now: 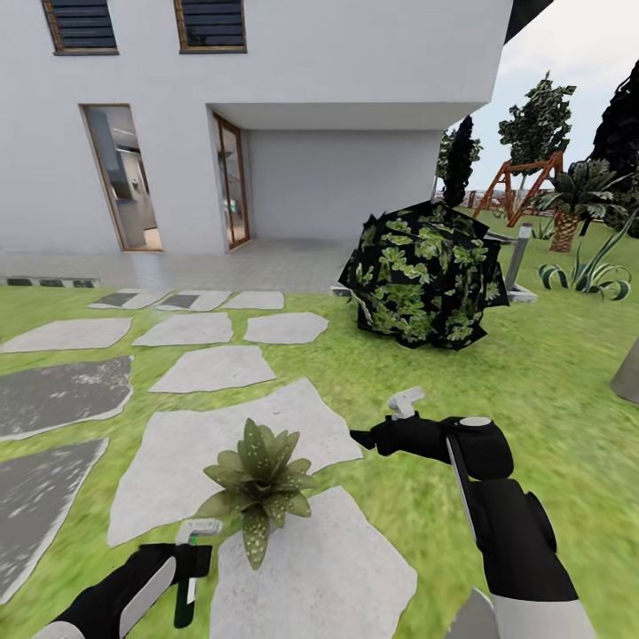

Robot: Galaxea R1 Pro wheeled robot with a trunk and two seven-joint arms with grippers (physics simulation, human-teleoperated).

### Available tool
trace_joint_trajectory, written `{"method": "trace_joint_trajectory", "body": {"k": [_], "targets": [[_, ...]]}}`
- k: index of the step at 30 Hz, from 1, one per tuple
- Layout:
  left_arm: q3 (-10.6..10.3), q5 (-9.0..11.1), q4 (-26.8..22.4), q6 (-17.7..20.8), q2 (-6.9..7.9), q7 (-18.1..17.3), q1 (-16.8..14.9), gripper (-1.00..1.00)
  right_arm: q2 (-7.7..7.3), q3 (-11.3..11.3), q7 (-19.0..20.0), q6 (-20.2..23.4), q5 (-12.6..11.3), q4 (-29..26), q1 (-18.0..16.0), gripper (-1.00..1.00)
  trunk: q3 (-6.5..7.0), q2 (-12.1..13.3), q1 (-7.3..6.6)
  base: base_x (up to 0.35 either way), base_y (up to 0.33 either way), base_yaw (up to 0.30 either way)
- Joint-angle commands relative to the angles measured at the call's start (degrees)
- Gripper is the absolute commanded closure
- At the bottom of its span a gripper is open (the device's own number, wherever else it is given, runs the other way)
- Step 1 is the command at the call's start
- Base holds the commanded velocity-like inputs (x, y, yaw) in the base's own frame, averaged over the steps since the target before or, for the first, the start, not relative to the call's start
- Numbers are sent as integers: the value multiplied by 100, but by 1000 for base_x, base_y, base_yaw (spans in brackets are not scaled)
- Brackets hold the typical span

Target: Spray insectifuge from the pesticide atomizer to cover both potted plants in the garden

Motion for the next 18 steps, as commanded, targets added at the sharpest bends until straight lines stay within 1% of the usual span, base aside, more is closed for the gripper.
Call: {"method": "trace_joint_trajectory", "body": {"k": [1, 2, 3, 4, 6, 7, 8, 9, 10, 12, 14, 16, 18], "targets": [[-44, 40, -27, 48, 34, 41, -36, 100, 4, -2, 53, 19, 59, -8, -7, -100, -6, -3, -1, 11, 52, 0], [-47, 36, -49, 68, 40, 38, -55, 100, 3, -2, 53, 19, 59, -8, -8, -100, -6, -3, -1, 9, 41, 0], [-54, 27, -217, 252, 62, 31, -119, 100, -2, -6, 53, 25, 58, -11, -18, -100, -6, -3, -1, 5, 21, 0], [-51, 24, -413, 524, 94, 32, -145, 100, 1, -8, 53, 29, 57, -13, -27, -100, -6, -3, -1, 3, 14, 0], [-43, 15, -987, 1114, 210, 39, -143, 100, -2, -10, 53, 34, 57, -12, -57, -100, -6, -3, -1, 2, 7, 0], [-40, 6, -1269, 1319, 269, 76, -132, 100, -8, -10, 53, 35, 57, -12, -83, -100, -6, -3, -1, 1, 4, 0], [-46, 1, -1451, 1447, 299, 165, -125, 100, -14, -14, 53, 36, 57, -13, -109, -100, -6, -3, -1, 0, 2, 0], [-63, 6, -1604, 1548, 309, 366, -119, 100, -25, -17, 53, 36, 57, -14, -134, -100, -6, -3, -1, 0, 1, 0], [-71, 17, -1661, 1579, 310, 469, -117, 100, -30, -20, 53, 43, 57, -14, -149, -100, -6, -3, -1, 0, 0, 0], [-79, 36, -1674, 1611, 310, 560, -114, 100, -30, -24, 53, 60, 57, -15, -165, -100, -6, -3, -1, 0, 0, 0], [-84, 54, -1512, 1624, 311, 595, -113, 100, -27, -27, 53, 77, 57, -15, -198, -100, -6, -3, -1, 0, 93, 0], [-79, 66, -1368, 1650, 311, 595, -113, 100, -16, -27, 53, 103, 57, -15, -258, -100, -6, -3, -1, 24, 222, 0], [-97, 56, -1289, 1682, 238, 610, -113, 100, -13, -29, 53, 116, 57, -15, -321, -100, -6, -3, -1, 94, 308, -106]]}}
